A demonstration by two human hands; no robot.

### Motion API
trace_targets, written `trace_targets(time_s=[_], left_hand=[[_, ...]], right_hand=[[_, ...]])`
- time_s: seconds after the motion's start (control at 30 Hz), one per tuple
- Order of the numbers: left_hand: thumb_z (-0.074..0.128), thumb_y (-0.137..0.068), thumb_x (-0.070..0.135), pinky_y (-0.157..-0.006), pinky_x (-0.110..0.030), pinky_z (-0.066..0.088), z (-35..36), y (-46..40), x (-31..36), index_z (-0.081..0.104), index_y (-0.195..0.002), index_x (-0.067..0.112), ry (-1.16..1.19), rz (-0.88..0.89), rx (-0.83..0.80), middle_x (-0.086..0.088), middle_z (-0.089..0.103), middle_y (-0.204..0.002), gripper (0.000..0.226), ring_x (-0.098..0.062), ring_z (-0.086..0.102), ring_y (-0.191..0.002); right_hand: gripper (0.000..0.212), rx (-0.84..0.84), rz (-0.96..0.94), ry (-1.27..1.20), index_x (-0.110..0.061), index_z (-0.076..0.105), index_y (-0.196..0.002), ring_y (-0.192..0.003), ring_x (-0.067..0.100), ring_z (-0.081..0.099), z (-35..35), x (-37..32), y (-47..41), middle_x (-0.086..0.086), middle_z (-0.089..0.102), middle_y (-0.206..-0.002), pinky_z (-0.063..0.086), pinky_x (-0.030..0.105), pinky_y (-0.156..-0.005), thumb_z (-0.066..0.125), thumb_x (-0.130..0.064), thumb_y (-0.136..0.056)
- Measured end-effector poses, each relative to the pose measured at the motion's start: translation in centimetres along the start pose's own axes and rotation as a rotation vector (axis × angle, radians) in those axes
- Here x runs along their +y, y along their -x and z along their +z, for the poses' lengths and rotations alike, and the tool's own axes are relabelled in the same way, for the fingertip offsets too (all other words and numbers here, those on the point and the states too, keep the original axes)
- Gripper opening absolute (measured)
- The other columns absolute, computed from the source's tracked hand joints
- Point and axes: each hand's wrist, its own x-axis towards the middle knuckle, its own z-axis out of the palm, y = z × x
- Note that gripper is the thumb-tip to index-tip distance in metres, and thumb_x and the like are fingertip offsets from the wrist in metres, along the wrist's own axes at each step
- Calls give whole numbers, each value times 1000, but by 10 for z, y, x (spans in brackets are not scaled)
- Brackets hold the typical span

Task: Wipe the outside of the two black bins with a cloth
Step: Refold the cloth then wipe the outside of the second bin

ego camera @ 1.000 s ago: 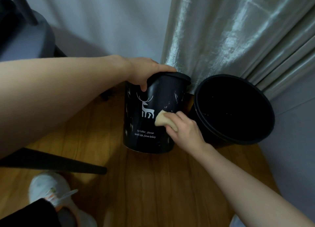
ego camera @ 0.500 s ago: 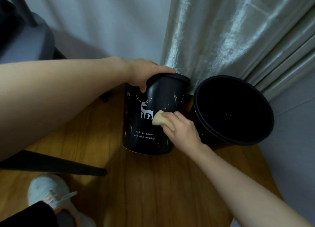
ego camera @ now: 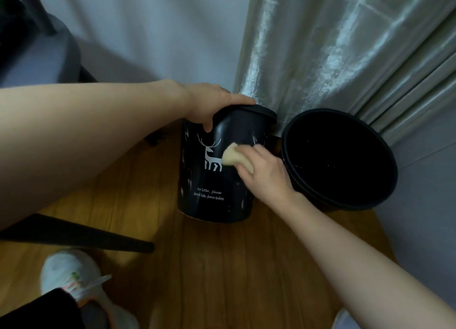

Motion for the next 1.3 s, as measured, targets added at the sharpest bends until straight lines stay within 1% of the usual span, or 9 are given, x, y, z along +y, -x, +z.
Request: trace_targets(time_s=[0.1,0.27,0.37,0.47,0.63,0.8,0.9,1.1,1.3], left_hand=[[81,-69,1,-91,-33,37,-1,0,1,9,-152,44,-15,-6,4,-13,49,-137,117,-33,49,-120],[81,-69,2,-95,-35,38,0,0,-1,11,-152,43,-3,-7,-3,-12,48,-139,116,-34,49,-122],[81,-69,1,-94,-35,37,0,0,-1,11,-152,42,-7,-4,-1,-12,48,-138,116,-34,49,-121],[80,-70,0,-93,-36,38,0,0,0,10,-152,43,-2,-4,-3,-12,47,-138,117,-33,49,-121],[80,-70,0,-91,-34,38,0,-1,0,9,-152,44,1,-11,-11,-11,48,-138,117,-33,49,-120],[80,-69,-1,-87,-31,36,-1,2,-3,10,-152,43,2,-21,-8,-12,48,-138,117,-34,49,-120],[80,-69,-1,-93,-36,39,-1,2,-3,10,-151,44,-1,-23,-12,-11,47,-139,117,-34,49,-121],[80,-70,0,-90,-36,39,-1,2,-2,9,-152,42,-13,-8,-6,-12,48,-136,116,-34,49,-119],[80,-68,-2,-93,-38,38,-2,3,-3,12,-151,43,17,-13,-16,-11,47,-137,116,-34,49,-120]], right_hand=[[35,12,4,-26,-18,64,-121,-73,29,63,-1,0,1,4,59,-95,55,40,-58,68,-25,-87],[36,-173,-174,-8,-20,61,-120,-72,23,63,10,5,41,2,58,-94,58,40,-56,54,-29,-87],[36,-69,-57,-39,-21,62,-122,-72,28,64,7,1,27,3,59,-94,57,42,-58,59,-26,-87],[37,48,123,-67,-22,61,-127,-84,30,63,1,2,4,4,59,-101,54,39,-71,64,-27,-91],[38,67,196,-81,-24,58,-131,-90,22,61,-2,15,7,1,59,-104,50,34,-76,63,-29,-93],[36,-53,33,-116,-20,64,-124,-75,23,61,1,11,25,1,58,-96,55,41,-64,67,-24,-88],[34,-132,-80,-71,-22,64,-121,-72,24,61,0,12,30,1,57,-94,56,41,-59,65,-23,-87],[36,-1,65,-58,-21,62,-125,-78,27,62,-4,8,-2,2,57,-97,55,42,-65,67,-28,-90],[34,-149,-172,-65,-17,63,-121,-73,18,62,12,13,50,2,59,-96,58,32,-62,62,-30,-89]])
